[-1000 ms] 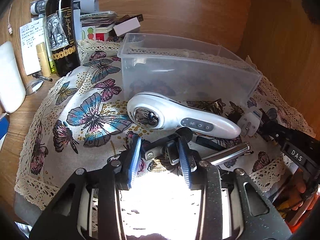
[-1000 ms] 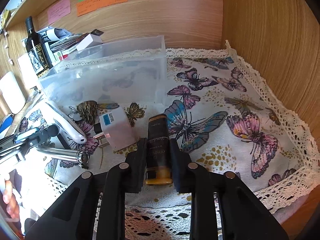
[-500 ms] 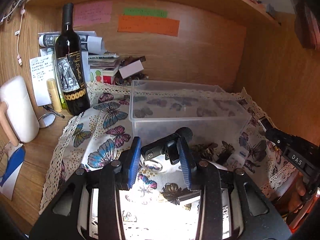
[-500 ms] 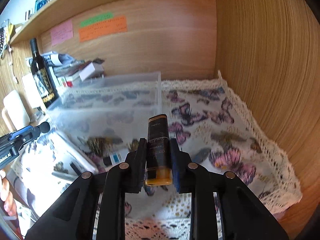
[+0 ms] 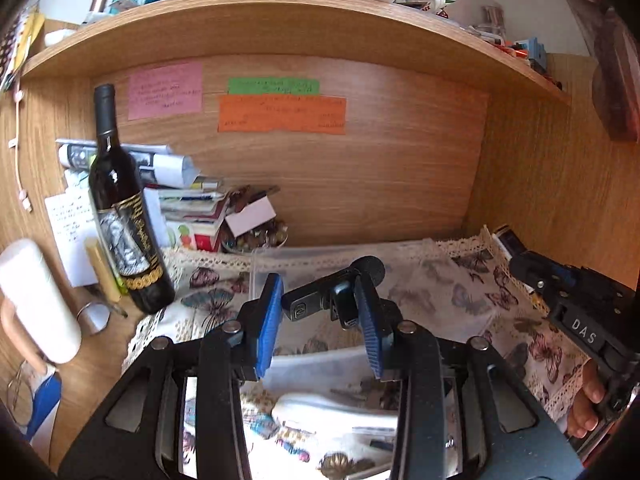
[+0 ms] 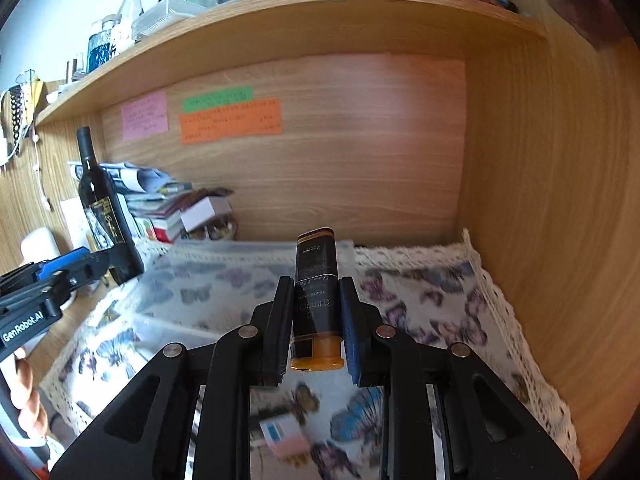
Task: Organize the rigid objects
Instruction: 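Lift the bottle with the right gripper, lower it into the clear box, open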
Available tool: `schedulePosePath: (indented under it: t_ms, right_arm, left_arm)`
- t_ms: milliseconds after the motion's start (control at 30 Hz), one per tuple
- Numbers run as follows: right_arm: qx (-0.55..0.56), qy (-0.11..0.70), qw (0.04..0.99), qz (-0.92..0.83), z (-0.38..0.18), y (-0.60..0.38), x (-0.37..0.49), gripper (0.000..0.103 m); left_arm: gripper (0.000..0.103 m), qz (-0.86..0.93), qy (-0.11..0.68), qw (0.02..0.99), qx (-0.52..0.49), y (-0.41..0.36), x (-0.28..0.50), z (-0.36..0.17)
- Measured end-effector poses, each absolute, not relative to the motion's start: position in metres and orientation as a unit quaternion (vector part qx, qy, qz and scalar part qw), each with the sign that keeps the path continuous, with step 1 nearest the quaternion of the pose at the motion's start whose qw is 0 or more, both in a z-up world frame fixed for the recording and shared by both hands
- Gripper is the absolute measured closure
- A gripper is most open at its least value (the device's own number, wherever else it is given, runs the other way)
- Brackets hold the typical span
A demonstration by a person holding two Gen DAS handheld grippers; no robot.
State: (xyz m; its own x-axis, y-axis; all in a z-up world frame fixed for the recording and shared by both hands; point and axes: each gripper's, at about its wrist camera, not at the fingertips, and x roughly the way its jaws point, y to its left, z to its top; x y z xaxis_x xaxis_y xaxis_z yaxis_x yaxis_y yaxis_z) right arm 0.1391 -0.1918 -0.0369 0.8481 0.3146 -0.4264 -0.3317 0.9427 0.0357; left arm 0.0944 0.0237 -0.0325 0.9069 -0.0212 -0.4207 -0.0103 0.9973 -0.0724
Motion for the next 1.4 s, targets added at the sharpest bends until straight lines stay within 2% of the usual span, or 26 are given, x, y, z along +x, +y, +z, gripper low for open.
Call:
schedulePosePath:
  t_ms: [100,133,167,567,833,900,1067,1133,1267,1400]
  right_arm:
    - [-0.017,0.222,0.958,0.182,-0.035,-0.187,0.152,0.083]
    - [-0.016,0.225,0.956,0.186,-0.036,-0.185,0.156,0.083]
    - [-0.016,0.228,0.955,0.19,-0.036,-0.183,0.161,0.083]
    - [-0.024,0.288,0.935,0.207,-0.062,-0.163,0.207,0.083]
    - [-0.044,0.334,0.915,0.221,-0.084,-0.149,0.222,0.083]
    - [-0.053,0.341,0.912,0.219,-0.088,-0.146,0.225,0.083]
    - [-0.064,0.361,0.903,0.222,-0.094,-0.141,0.228,0.083]
    - [-0.066,0.363,0.902,0.223,-0.094,-0.139,0.228,0.083]
    - [-0.064,0.362,0.903,0.224,-0.091,-0.141,0.222,0.081]
    - [-0.067,0.344,0.912,0.213,-0.079,-0.147,0.208,0.07]
  left_arm:
    - [0.067,-0.002,0.218,0.975,-0.033,0.021,0.109,-0.031]
    - [0.073,-0.003,0.223,0.974,-0.033,0.021,0.116,-0.031]
    - [0.075,-0.005,0.229,0.973,-0.032,0.02,0.122,-0.031]
    - [0.075,-0.003,0.3,0.953,-0.046,0.017,0.186,-0.062]
    - [0.074,-0.014,0.321,0.946,-0.047,0.02,0.187,-0.073]
    - [0.07,-0.015,0.322,0.946,-0.039,0.018,0.18,-0.074]
    - [0.049,-0.01,0.317,0.948,-0.025,0.018,0.161,-0.076]
    - [0.044,-0.007,0.314,0.949,-0.027,0.02,0.155,-0.076]
    - [0.042,-0.005,0.327,0.944,-0.038,0.027,0.149,-0.081]
    - [0.037,-0.001,0.33,0.943,-0.035,0.028,0.138,-0.085]
